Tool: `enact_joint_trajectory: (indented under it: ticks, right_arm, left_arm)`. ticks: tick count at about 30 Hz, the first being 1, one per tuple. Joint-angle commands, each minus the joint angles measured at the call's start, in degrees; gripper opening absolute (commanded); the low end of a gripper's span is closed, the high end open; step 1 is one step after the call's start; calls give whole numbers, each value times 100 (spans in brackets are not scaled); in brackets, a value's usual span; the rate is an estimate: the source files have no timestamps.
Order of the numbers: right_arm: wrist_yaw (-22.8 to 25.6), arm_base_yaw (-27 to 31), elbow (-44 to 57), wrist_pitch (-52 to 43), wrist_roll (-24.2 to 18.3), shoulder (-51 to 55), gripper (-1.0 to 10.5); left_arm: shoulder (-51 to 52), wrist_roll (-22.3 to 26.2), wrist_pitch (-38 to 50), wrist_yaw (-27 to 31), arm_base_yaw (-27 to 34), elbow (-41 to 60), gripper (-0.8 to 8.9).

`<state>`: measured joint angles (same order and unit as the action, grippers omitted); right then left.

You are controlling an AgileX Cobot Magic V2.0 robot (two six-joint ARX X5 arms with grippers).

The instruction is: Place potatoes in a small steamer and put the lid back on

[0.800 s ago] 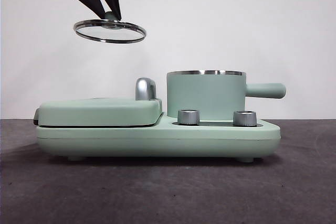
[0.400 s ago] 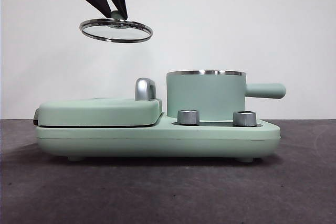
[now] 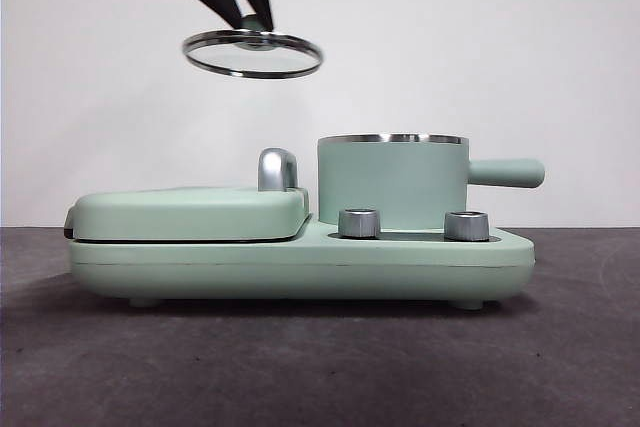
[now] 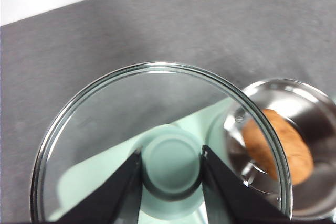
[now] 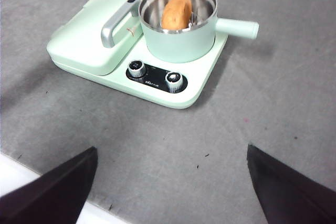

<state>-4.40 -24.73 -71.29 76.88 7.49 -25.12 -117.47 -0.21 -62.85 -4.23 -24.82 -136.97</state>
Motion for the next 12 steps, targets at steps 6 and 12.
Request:
enact_joint_trajectory:
  ticks: [6,12]
  right_arm:
    - [-7,-31,-28,431,116,-15,456]
    - [-4,-31,-28,431,116,-15,456]
  left_arm:
    - [17,-26,111,-4,-678,-133,6]
    - [-83,-22,160,-4,-1141,-127,6]
